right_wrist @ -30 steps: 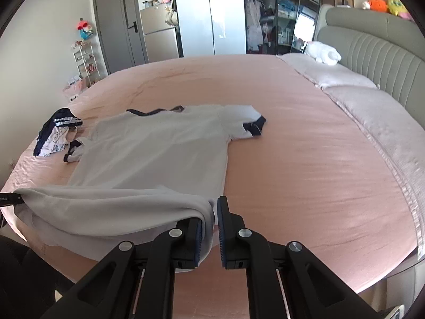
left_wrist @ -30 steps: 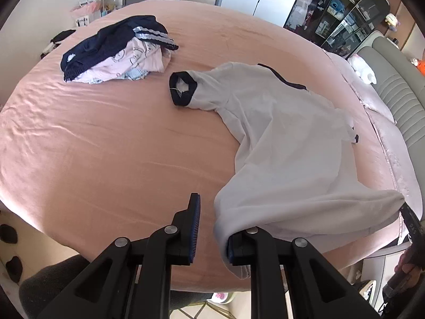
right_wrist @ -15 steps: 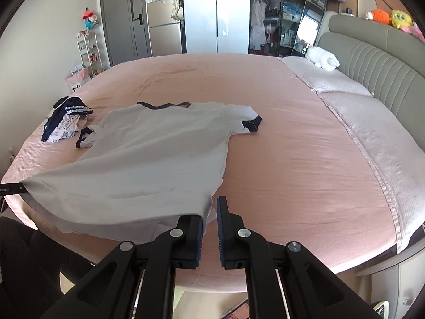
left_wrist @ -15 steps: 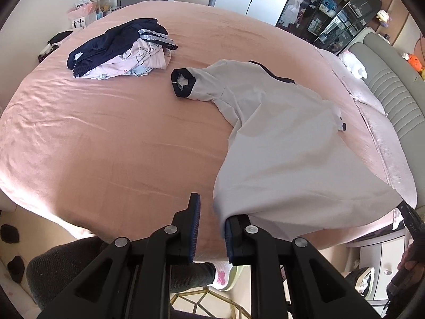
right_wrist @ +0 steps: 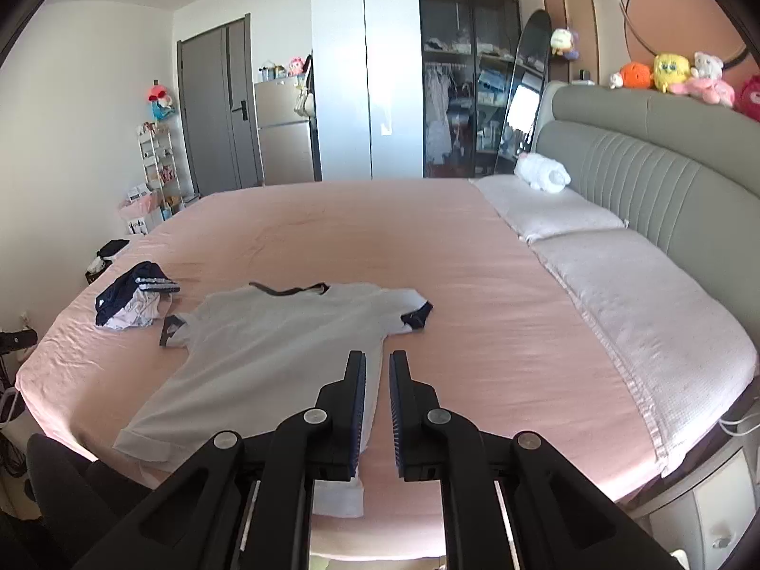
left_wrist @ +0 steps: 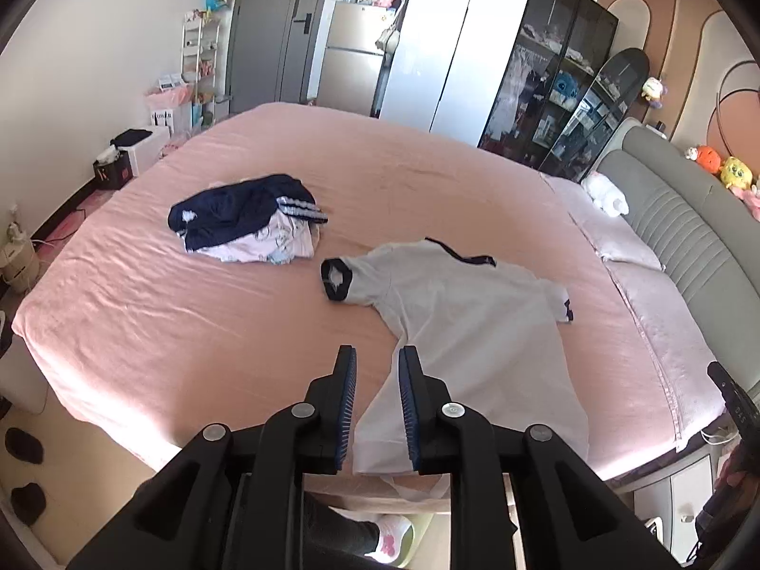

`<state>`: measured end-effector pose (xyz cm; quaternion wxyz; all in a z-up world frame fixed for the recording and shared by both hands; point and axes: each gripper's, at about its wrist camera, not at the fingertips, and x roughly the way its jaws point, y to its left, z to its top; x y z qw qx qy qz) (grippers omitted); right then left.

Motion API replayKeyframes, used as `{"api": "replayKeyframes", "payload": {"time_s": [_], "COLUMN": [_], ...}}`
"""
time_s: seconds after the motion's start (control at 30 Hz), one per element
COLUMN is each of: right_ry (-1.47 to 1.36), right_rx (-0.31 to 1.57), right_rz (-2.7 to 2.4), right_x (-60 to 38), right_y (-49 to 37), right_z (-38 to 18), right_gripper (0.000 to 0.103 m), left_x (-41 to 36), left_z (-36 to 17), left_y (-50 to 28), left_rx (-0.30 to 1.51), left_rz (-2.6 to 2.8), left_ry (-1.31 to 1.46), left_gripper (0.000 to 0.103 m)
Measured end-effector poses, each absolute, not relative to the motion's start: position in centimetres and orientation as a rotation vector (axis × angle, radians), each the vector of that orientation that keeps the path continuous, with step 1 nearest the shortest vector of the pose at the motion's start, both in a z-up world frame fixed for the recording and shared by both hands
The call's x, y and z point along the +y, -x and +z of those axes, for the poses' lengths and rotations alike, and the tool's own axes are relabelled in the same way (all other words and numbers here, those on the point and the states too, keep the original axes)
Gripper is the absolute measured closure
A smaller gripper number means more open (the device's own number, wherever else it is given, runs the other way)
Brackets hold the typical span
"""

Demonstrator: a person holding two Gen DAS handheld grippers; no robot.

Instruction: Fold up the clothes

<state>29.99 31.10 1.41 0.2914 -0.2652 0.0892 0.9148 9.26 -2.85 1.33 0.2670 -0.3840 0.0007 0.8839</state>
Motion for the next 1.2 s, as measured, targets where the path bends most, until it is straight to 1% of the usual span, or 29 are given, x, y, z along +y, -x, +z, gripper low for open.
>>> {"api": "replayKeyframes", "payload": {"time_s": [0.03, 0.07, 0.1, 0.13, 0.17, 0.27, 0.33, 0.47, 0.53, 0.57, 0.6, 0.63, 0.67, 0.9, 1.07, 1.2], "right_ry": [0.701, 0.700, 0.702, 0.708, 0.716, 0.748, 0.778, 0.832, 0.876, 0.900, 0.918, 0.927, 0.932, 1.011, 1.031, 1.004], "right_rx": [0.231, 0.229, 0.240, 0.257, 0.270, 0.276, 0.273, 0.326, 0.361, 0.373, 0.382, 0.391, 0.402, 0.497, 0.514, 0.567], "right_rz": [2.443, 2.446, 2.455, 2.467, 2.481, 2.513, 2.515, 2.498, 2.461, 2.430, 2.402, 2.391, 2.385, 2.366, 2.341, 2.308], "right_x": [31.2, 31.4, 31.6, 31.7, 31.7, 31.8, 32.0, 33.4, 34.4, 35.0, 35.5, 36.0, 36.5, 40.2, 43.5, 47.8], "right_y": [-29.4, -28.8, -28.1, -27.5, -26.8, -24.7, -23.5, -21.6, -20.6, -20.1, -19.5, -19.0, -18.5, -14.1, -11.8, -10.5], "right_z": [1.4, 1.3, 1.2, 0.9, 0.5, -0.6, -1.4, -3.6, -4.9, -5.6, -6.3, -6.9, -7.4, -11.9, -14.3, -15.7], "right_gripper": [0.094, 0.094, 0.094, 0.094, 0.094, 0.094, 0.094, 0.093, 0.090, 0.075, 0.056, 0.048, 0.044, 0.044, 0.044, 0.044], "left_x": [-2.5, -2.0, -1.5, -1.0, -0.4, 1.3, 2.8, 5.7, 7.1, 7.8, 8.5, 9.2, 9.9, 13.6, 15.6, 17.6], "left_z": [1.4, 1.2, 1.0, 0.7, 0.4, -0.6, -1.6, -3.9, -5.3, -6.0, -6.7, -7.5, -8.3, -14.1, -16.9, -18.0], "left_y": [-8.9, -8.4, -7.9, -7.5, -7.1, -6.0, -5.2, -3.4, -2.4, -1.9, -1.4, -0.9, -0.3, 4.0, 6.1, 6.8], "left_rx": [0.016, 0.038, 0.060, 0.082, 0.094, 0.097, 0.128, 0.187, 0.193, 0.197, 0.200, 0.203, 0.205, 0.310, 0.277, 0.236], "left_rz": [2.391, 2.395, 2.396, 2.396, 2.390, 2.330, 2.302, 2.256, 2.208, 2.185, 2.167, 2.151, 2.137, 2.121, 2.072, 2.041], "left_ry": [1.032, 1.043, 1.059, 1.074, 1.081, 1.107, 1.135, 1.199, 1.237, 1.254, 1.266, 1.277, 1.292, 1.411, 1.411, 1.390], "left_gripper": [0.073, 0.055, 0.034, 0.026, 0.022, 0.022, 0.022, 0.022, 0.022, 0.022, 0.022, 0.022, 0.022, 0.022, 0.022, 0.020]}}
